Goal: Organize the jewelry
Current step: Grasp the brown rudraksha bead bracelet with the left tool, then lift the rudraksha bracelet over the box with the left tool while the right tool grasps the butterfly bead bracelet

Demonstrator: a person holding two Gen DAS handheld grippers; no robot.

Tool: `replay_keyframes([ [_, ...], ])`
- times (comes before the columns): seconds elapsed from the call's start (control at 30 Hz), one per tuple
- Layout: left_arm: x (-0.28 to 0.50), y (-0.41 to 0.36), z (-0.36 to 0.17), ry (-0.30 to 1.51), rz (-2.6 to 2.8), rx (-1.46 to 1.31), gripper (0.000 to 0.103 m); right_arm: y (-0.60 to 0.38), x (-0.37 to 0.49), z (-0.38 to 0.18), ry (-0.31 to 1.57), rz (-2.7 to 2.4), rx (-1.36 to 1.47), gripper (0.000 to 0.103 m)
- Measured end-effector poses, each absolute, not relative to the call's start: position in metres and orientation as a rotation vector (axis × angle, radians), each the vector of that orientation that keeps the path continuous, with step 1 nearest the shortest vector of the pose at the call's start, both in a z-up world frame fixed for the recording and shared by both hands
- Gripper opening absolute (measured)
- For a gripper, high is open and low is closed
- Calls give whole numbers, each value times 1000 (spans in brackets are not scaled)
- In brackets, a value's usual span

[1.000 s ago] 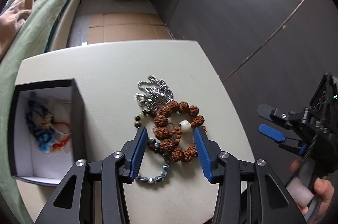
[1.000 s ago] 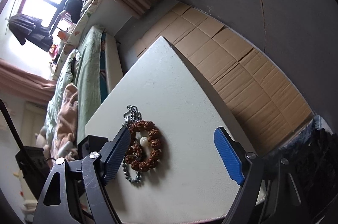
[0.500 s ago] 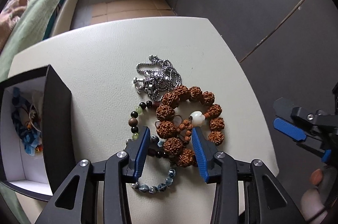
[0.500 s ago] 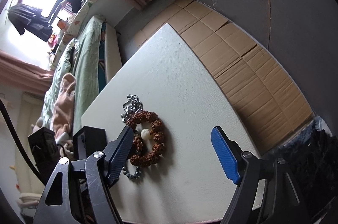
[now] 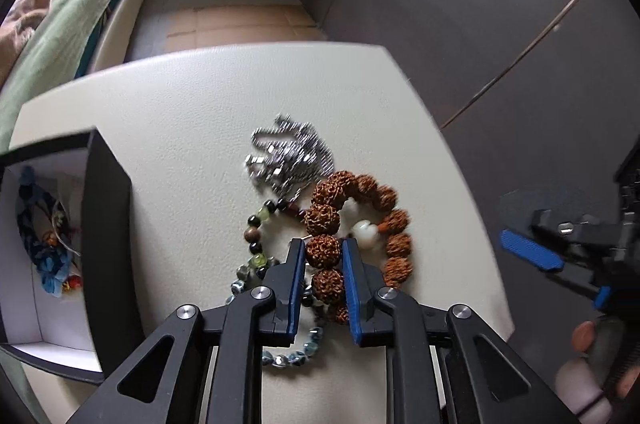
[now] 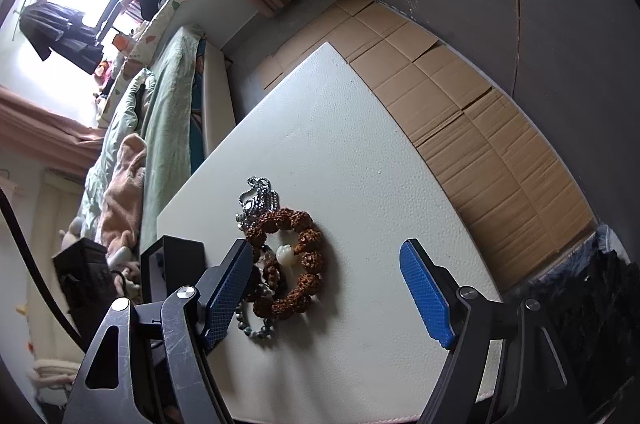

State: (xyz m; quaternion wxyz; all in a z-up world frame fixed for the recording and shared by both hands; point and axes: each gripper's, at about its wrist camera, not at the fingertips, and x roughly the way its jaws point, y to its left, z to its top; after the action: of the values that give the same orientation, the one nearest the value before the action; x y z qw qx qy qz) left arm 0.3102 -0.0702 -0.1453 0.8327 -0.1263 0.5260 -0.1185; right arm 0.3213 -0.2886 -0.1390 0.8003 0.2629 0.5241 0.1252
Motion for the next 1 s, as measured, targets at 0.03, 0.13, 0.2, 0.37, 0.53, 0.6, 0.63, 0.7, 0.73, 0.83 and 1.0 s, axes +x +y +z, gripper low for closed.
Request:
replay_keyframes([
  [0.03, 310, -71, -140, 1100, -265, -273, 20, -289, 321, -138, 1122, 270, 565, 78],
  [0.13, 305, -70, -126, 1059, -310, -303, 20, -288, 320, -138, 1116, 278, 570, 78],
  [0.2, 302, -67, -116, 1033, -329, -327, 20, -289, 321, -139, 1121, 289, 582, 78],
  [0.37, 298, -62, -98, 989, -357, -364, 19, -283, 322, -141, 1123, 306, 591, 78],
  [0.53, 291, -50, -80, 940, -388, -420, 19, -270, 322, -143, 1134, 355, 594, 66],
  [0.6, 289, -43, -72, 911, -389, -431, 19, -263, 323, -146, 1148, 359, 572, 65],
  [0.63, 287, -41, -70, 902, -384, -432, 19, -259, 324, -148, 1157, 360, 562, 64],
  [0.7, 285, -32, -64, 881, -365, -440, 19, -249, 324, -152, 1176, 382, 557, 55],
  [0.73, 284, -27, -62, 872, -352, -444, 19, -244, 325, -155, 1188, 392, 549, 53],
  [0.83, 281, -13, -57, 849, -292, -447, 19, -233, 325, -159, 1199, 381, 505, 50],
  [1.0, 279, 9, -59, 847, -246, -484, 19, -214, 330, -162, 1204, 361, 409, 50],
])
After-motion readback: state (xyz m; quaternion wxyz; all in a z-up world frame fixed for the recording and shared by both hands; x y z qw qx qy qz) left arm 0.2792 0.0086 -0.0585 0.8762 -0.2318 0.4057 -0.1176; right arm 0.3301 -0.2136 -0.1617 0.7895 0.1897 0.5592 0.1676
